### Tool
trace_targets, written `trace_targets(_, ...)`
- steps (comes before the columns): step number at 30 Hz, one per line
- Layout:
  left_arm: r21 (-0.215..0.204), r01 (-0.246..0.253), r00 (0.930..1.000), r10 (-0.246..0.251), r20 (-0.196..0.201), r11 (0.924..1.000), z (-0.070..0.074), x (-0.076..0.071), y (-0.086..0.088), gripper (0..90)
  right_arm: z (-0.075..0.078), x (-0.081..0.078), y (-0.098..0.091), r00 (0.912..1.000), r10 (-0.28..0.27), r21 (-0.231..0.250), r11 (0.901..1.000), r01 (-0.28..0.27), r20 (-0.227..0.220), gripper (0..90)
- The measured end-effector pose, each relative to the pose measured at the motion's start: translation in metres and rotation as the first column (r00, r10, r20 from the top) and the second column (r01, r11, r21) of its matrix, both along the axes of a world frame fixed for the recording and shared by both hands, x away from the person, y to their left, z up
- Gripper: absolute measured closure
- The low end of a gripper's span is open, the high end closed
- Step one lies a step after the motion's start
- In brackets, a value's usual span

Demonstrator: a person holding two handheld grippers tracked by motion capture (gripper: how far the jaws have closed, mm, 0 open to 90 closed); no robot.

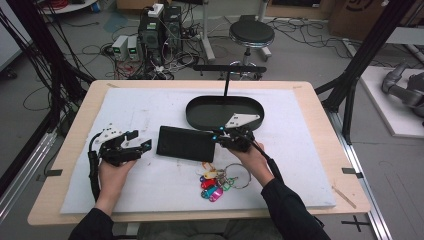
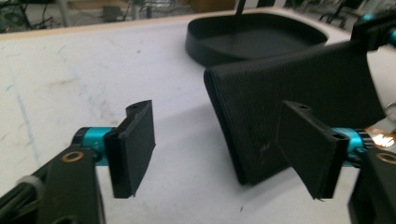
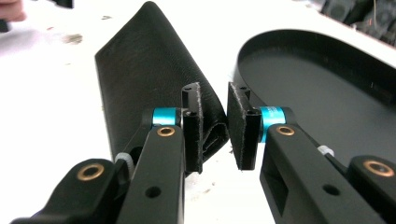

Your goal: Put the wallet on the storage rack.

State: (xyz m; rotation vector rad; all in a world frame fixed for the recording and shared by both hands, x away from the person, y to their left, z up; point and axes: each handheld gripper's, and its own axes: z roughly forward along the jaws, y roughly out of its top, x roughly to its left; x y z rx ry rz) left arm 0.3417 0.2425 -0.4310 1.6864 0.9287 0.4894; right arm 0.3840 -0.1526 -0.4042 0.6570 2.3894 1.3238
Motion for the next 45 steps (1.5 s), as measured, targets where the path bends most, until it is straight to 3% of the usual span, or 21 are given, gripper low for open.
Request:
trace_targets(1, -0.017, 0.01, 0.9996, -0.01, 0.027, 0.9998, 0.001, 0.0, -0.001, 26.0, 0.002, -0.006, -0.001, 0.9993, 0.021, -0.007, 0.9998, -0.021, 0.03, 78.3)
trace_targets(8, -0.019, 0.081, 0.9963, -0.081, 0.028, 0.9965, 0.008, 0.01, -0.008, 24.2, 0.005, -0.02, -0.004, 0.9922, 0.083, -0.007, 0.9965, -0.083, 0.093, 78.8)
trace_targets(12, 0.002, 0.178, 0.9836, -0.178, 0.03, 0.9841, 0.01, 0.018, -0.016, 23.6, 0.007, -0.026, -0.006, 0.9843, 0.127, -0.015, 0.9919, -0.126, 0.123, 78.9)
trace_targets(13, -0.007, 0.213, 0.9769, -0.213, 0.021, 0.9771, 0.008, 0.023, -0.019, 23.6, 0.008, -0.027, -0.006, 0.9838, 0.132, -0.014, 0.9912, -0.131, 0.121, 78.9)
trace_targets(17, -0.013, 0.238, 0.9712, -0.238, 0.019, 0.9712, 0.008, 0.028, -0.022, 23.6, 0.009, -0.029, -0.007, 0.9807, 0.148, -0.015, 0.9889, -0.148, 0.128, 78.9)
trace_targets(21, -0.031, 0.283, 0.959, -0.283, 0.002, 0.9586, 0.005, 0.033, -0.024, 24.3, 0.009, -0.032, -0.007, 0.9773, 0.164, -0.02, 0.9864, -0.163, 0.134, 78.8)
trace_targets(22, -0.031, 0.296, 0.9552, -0.296, 0.002, 0.9547, 0.005, 0.034, -0.024, 25.6, 0.009, -0.033, -0.007, 0.9777, 0.164, -0.019, 0.9865, -0.163, 0.131, 78.8)
trace_targets(23, -0.014, 0.324, 0.9461, -0.324, 0.004, 0.946, 0.004, 0.033, -0.025, 32.5, 0.009, -0.033, -0.007, 0.9757, 0.173, -0.021, 0.9849, -0.172, 0.134, 78.8)
trace_targets(24, -0.014, 0.324, 0.9461, -0.324, 0.004, 0.946, 0.004, 0.033, -0.025, 37.4, 0.009, -0.033, -0.007, 0.9757, 0.173, -0.021, 0.9849, -0.172, 0.134, 78.8)
trace_targets(25, 0.0, 0.338, 0.9411, -0.338, 0.007, 0.9411, 0.004, 0.033, -0.026, 43.2, 0.009, -0.033, -0.008, 0.9753, 0.177, -0.02, 0.9843, -0.176, 0.133, 78.6)
trace_targets(26, 0.008, 0.35, 0.9368, -0.35, 0.009, 0.9368, 0.005, 0.032, -0.027, 43.2, 0.009, -0.033, -0.008, 0.9753, 0.177, -0.02, 0.9843, -0.176, 0.133, 78.6)
trace_targets(27, 0.026, 0.34, 0.94, -0.341, 0.014, 0.9399, 0.005, 0.031, -0.028, 50.2, 0.009, -0.033, -0.008, 0.9758, 0.174, -0.02, 0.9847, -0.173, 0.132, 78.1)
trace_targets(28, 0.033, 0.34, 0.94, -0.341, 0.016, 0.9398, 0.006, 0.03, -0.027, 50.2, 0.009, -0.033, -0.008, 0.9758, 0.174, -0.02, 0.9847, -0.173, 0.132, 78.1)
trace_targets(34, 0.063, 0.353, 0.9332, -0.356, 0.046, 0.9334, 0.008, 0.024, -0.022, 62.2, 0.009, -0.033, -0.008, 0.978, 0.165, -0.021, 0.9863, -0.164, 0.127, 75.8)
trace_targets(35, 0.066, 0.364, 0.9283, -0.368, 0.057, 0.9291, 0.009, 0.021, -0.02, 65.7, 0.008, -0.032, -0.008, 0.9789, 0.163, -0.022, 0.9865, -0.162, 0.123, 69.2)
trace_targets(38, 0.069, 0.374, 0.9229, -0.379, 0.069, 0.9247, 0.009, 0.019, -0.019, 68.1, 0.007, -0.031, -0.009, 0.9795, 0.164, -0.022, 0.9864, -0.163, 0.116, 65.6)
trace_targets(39, 0.055, 0.39, 0.916, -0.393, 0.079, 0.9192, 0.009, 0.017, -0.017, 70.5, 0.006, -0.03, -0.011, 0.9834, 0.144, -0.017, 0.9896, -0.143, 0.111, 57.0)
trace_targets(42, 0.043, 0.401, 0.9097, -0.403, 0.099, 0.9151, 0.009, 0.015, -0.016, 72.6, 0.006, -0.028, -0.014, 0.9867, 0.127, -0.001, 0.9918, -0.128, 0.102, 54.6)
trace_targets(43, 0.042, 0.408, 0.9054, -0.41, 0.112, 0.9122, 0.01, 0.013, -0.016, 73.0, 0.007, -0.025, -0.017, 0.9905, 0.101, 0.032, 0.994, -0.105, 0.093, 47.2)
trace_targets(44, 0.042, 0.41, 0.9028, -0.412, 0.122, 0.911, 0.011, 0.012, -0.015, 73.0, 0.007, -0.025, -0.017, 0.9905, 0.101, 0.032, 0.994, -0.105, 0.093, 47.2)
trace_targets(45, 0.041, 0.414, 0.8988, -0.415, 0.141, 0.9095, 0.012, 0.009, -0.014, 73.8, 0.008, -0.022, -0.02, 0.9941, 0.083, 0.071, 0.9936, -0.088, 0.07, 44.4)
